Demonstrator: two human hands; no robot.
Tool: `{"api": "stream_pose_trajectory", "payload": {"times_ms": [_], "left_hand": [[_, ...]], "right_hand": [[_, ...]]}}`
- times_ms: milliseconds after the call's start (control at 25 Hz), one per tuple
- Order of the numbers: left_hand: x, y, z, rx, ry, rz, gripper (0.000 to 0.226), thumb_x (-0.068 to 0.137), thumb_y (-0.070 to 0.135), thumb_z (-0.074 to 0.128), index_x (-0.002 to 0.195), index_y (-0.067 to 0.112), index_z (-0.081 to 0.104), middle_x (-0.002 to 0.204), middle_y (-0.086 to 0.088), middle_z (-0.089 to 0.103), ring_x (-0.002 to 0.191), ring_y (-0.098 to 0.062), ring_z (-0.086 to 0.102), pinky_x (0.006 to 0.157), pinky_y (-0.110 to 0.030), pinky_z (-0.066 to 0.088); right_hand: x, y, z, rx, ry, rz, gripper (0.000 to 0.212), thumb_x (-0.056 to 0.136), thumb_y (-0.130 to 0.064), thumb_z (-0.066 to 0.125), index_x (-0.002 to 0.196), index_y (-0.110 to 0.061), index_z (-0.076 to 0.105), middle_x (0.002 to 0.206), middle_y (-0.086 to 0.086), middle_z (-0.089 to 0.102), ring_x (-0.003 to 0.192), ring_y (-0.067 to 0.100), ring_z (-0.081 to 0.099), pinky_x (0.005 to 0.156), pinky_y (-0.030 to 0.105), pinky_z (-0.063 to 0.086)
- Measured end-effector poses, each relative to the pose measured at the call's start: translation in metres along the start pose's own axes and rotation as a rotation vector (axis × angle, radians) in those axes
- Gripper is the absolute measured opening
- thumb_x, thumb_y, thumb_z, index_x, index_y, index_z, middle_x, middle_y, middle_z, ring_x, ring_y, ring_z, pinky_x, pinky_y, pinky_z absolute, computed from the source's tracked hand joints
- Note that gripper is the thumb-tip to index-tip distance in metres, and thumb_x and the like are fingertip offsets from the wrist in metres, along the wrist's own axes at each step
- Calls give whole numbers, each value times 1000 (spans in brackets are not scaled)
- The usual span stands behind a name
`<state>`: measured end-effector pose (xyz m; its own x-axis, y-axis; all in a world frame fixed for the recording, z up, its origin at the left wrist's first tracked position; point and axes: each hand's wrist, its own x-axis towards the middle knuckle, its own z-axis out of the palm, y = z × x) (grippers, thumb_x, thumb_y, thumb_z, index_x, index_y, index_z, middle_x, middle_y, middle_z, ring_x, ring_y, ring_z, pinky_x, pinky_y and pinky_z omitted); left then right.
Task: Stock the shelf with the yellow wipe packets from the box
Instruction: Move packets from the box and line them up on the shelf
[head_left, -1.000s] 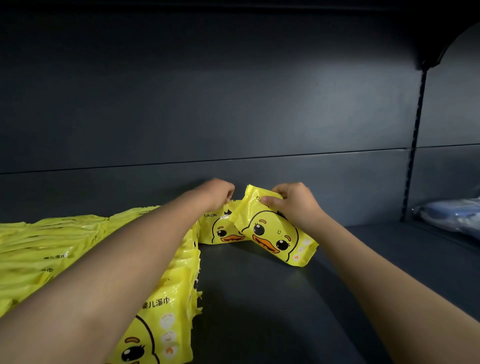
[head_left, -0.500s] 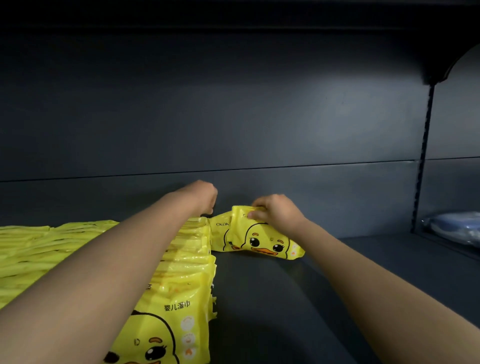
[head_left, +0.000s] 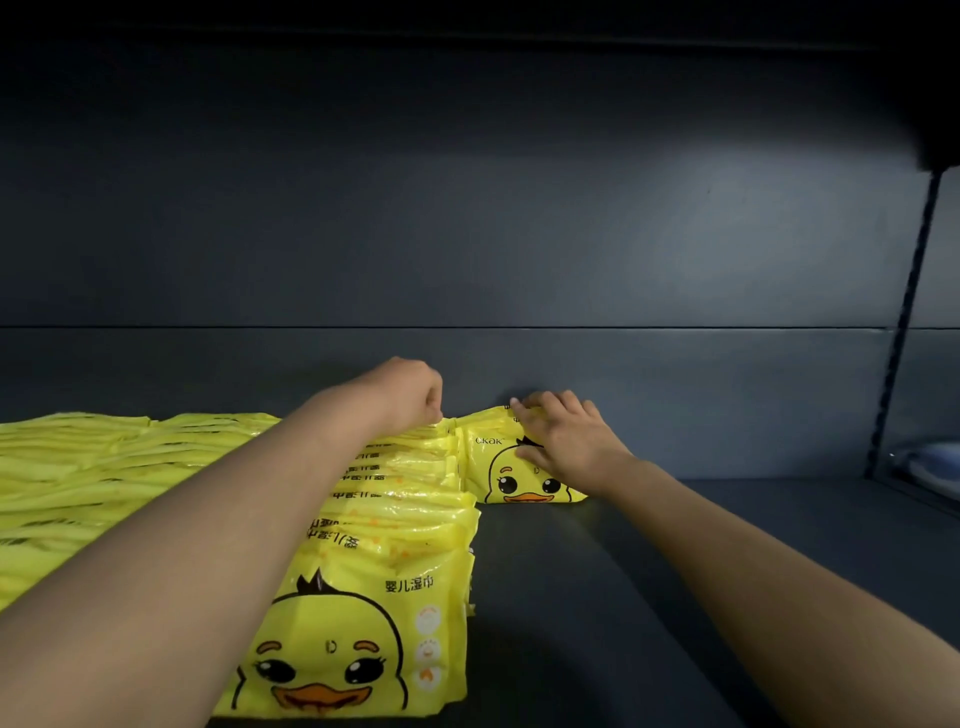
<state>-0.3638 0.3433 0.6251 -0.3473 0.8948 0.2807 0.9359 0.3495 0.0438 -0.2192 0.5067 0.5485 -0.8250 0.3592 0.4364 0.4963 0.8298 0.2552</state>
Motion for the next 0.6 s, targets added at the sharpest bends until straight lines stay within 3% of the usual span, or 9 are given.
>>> {"api": "stream_pose_trajectory", "payload": {"times_ms": [200, 440, 600], "left_hand": [[-6, -2, 3, -14, 17, -6, 16, 92, 23, 54, 97, 11, 63, 108, -2, 64, 103, -20, 56, 86, -29, 43], [-28, 3, -12, -40, 75, -36, 24, 93, 26, 52, 112, 13, 54, 116, -5, 60, 105, -23, 55, 89, -32, 45], [-53, 8, -35, 0, 108, -64, 23, 93, 28, 50, 111, 15, 53, 116, -4, 59, 104, -23, 54, 88, -35, 46]], "right_hand": [[5, -14, 2, 29, -11, 108, 59, 97, -46, 38, 147, -21, 22, 145, 3, 29, 132, 25, 28, 106, 40, 26], [-10, -26, -36, 30, 12, 232, 52, 95, -48, 41, 136, -16, 40, 137, 8, 40, 128, 27, 35, 102, 41, 33], [-31, -29, -81, 45, -99, 227, 49, 96, -46, 41, 130, -12, 45, 131, 10, 47, 125, 28, 40, 98, 43, 36]]}}
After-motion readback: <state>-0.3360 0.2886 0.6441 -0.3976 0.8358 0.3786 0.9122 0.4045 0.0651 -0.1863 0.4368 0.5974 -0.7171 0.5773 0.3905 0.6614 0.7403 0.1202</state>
